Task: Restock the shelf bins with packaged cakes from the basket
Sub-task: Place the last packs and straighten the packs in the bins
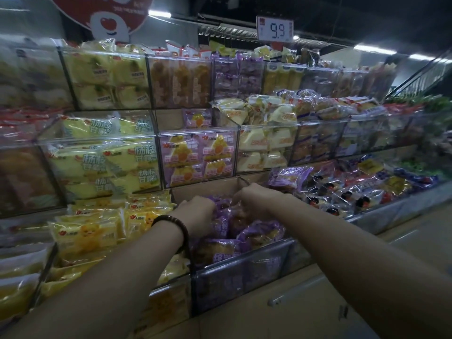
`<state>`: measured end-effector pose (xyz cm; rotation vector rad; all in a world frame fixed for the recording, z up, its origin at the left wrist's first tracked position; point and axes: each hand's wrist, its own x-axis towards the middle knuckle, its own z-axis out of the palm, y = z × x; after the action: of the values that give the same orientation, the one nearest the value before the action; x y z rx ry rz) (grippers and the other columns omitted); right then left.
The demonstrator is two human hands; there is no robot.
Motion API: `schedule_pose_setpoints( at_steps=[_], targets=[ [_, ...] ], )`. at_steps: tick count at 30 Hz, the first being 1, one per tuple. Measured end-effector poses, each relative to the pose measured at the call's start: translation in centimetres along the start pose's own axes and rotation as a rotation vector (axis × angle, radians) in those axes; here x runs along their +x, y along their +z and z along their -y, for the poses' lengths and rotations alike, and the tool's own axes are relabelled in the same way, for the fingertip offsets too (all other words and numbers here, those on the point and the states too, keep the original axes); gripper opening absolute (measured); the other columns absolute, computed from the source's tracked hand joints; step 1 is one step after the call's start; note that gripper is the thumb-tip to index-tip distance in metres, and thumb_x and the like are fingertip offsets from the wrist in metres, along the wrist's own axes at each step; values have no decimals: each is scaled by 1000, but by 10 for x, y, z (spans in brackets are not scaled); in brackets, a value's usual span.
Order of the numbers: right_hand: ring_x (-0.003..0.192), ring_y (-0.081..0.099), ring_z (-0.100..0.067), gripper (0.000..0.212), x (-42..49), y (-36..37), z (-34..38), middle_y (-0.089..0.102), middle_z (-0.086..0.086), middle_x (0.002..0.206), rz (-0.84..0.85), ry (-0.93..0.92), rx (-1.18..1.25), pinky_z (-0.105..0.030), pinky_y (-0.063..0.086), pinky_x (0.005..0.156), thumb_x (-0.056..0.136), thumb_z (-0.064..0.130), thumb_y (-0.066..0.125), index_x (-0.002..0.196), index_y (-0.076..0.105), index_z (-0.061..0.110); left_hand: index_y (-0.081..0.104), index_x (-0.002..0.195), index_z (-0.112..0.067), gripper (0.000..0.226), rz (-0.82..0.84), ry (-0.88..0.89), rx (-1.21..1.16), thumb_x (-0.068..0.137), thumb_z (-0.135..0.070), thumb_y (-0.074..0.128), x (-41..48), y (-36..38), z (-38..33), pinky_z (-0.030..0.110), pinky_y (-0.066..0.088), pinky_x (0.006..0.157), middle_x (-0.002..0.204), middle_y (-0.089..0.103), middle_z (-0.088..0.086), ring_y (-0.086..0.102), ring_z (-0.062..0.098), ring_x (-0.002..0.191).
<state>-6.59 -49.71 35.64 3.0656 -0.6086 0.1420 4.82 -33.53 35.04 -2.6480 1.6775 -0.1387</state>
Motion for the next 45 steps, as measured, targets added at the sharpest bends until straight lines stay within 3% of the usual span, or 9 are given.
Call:
schedule_pose_setpoints(
  at_steps=[4,6,10,16,19,27,32,39,45],
  targets=[
    [100,71,-21,49,-30,-31,-7,69,-1,123,-33,-56,-18,-40,62,88,90,5,74,131,69,30,62,119,-35,32,-164,74,-162,92,-21,70,-23,-18,-2,41,60,90,119,62,-6,62,20,108],
    [96,70,-18,46,-50,-40,-6,70,1,117,7,-77,-19,-36,62,85,91,2,69,128,71,29,66,112,-38,30,-67,127,-193,88,-19,72,-37,-22,-3,39,62,85,111,64,-10,65,16,102],
    [96,65,-15,43,-81,-36,-1,64,9,104,146,-96,-75,-29,52,82,90,21,75,131,68,31,66,128,-35,38,121,190,-159,93,-44,73,-61,-15,-13,36,59,91,115,65,-8,63,14,103],
    [104,66,-27,46,-82,-10,11,69,-3,118,128,-56,-141,-39,54,89,94,59,66,134,62,37,66,121,-34,23,17,108,-44,100,-25,61,-62,9,-17,36,59,85,119,64,-4,63,17,102],
    [110,65,-31,36,-75,-2,21,67,-7,124,107,-47,-261,-41,53,89,100,47,61,132,59,31,63,118,-27,21,-68,35,51,102,-15,56,-62,14,-28,33,50,76,119,65,0,64,22,104],
    [117,67,-26,34,-60,13,24,70,1,123,-62,-1,-395,-40,45,88,93,26,71,126,60,29,54,141,-19,43,80,-6,97,101,-37,55,-53,13,-34,54,29,120,148,50,8,44,28,141],
    [113,68,-27,34,-57,14,23,70,1,121,-94,8,-372,-41,51,88,94,27,71,125,60,31,64,118,-32,28,30,-9,106,95,-47,66,-48,11,-24,57,25,114,127,66,-3,59,24,126],
    [115,66,-27,41,-66,-6,13,68,1,124,-72,42,-290,-36,44,72,94,24,68,132,58,38,49,146,-17,43,-29,-105,379,104,-26,50,-48,20,-32,61,23,117,149,52,9,43,33,140],
    [120,62,-29,30,-68,-17,14,67,-1,126,-111,32,-396,-36,35,77,100,21,58,126,59,36,51,143,-17,42,-86,-196,457,102,-26,54,-44,21,-38,58,26,114,144,55,11,41,39,136]
  ],
)
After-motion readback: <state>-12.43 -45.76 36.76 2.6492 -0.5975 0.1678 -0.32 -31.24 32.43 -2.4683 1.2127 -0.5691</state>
